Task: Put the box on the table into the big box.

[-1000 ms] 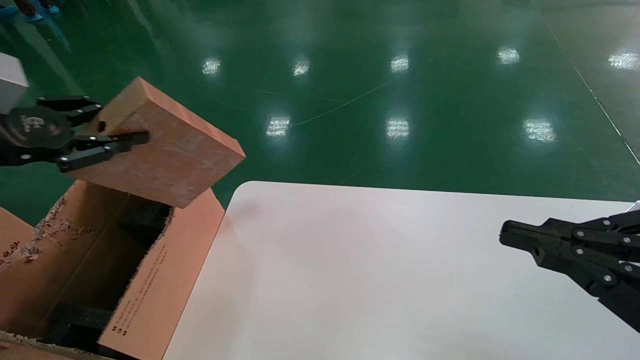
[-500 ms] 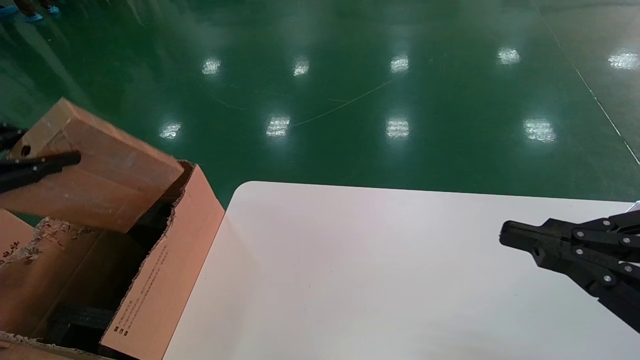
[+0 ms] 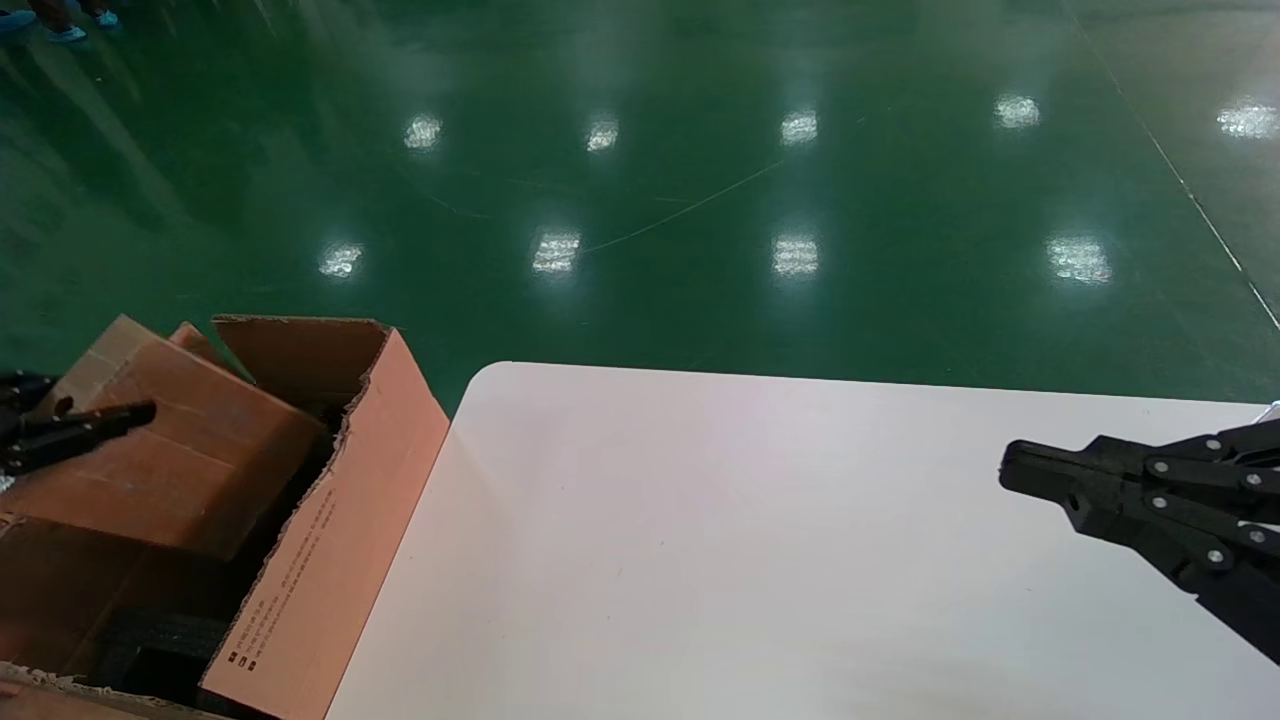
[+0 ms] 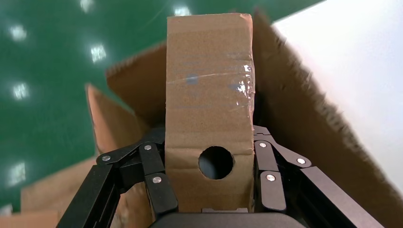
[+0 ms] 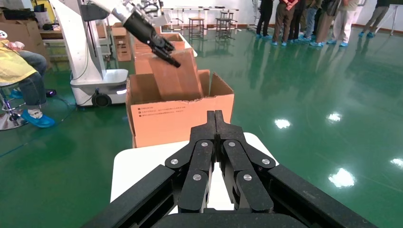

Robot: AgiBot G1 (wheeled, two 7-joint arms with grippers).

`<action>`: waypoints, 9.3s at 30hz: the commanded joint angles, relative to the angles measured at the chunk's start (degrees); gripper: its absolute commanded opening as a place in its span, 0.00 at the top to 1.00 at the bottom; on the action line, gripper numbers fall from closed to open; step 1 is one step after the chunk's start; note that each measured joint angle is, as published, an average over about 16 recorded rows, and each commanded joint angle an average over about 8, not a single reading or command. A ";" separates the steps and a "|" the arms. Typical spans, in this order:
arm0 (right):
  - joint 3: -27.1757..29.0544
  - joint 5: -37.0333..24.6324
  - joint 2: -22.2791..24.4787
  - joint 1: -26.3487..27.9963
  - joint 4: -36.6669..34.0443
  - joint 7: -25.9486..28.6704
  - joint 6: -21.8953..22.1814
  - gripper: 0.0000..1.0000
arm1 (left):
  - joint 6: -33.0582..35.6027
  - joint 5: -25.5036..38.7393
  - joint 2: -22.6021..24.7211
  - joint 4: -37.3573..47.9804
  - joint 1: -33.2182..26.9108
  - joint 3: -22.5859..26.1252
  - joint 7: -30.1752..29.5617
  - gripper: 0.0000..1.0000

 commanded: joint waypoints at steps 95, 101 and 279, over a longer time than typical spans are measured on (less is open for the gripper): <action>-0.02 0.01 0.01 0.00 0.00 -0.01 0.01 0.00 | -20.38 -8.25 11.62 25.11 12.07 -3.78 9.76 1.00; -0.02 0.01 0.01 0.00 0.00 -0.01 0.01 0.00 | -19.70 -8.26 13.31 30.59 9.28 -3.08 13.82 1.00; -0.04 0.04 0.03 0.00 -0.02 -0.03 0.04 0.00 | 6.55 -15.97 28.04 -8.42 8.01 -13.93 8.75 0.00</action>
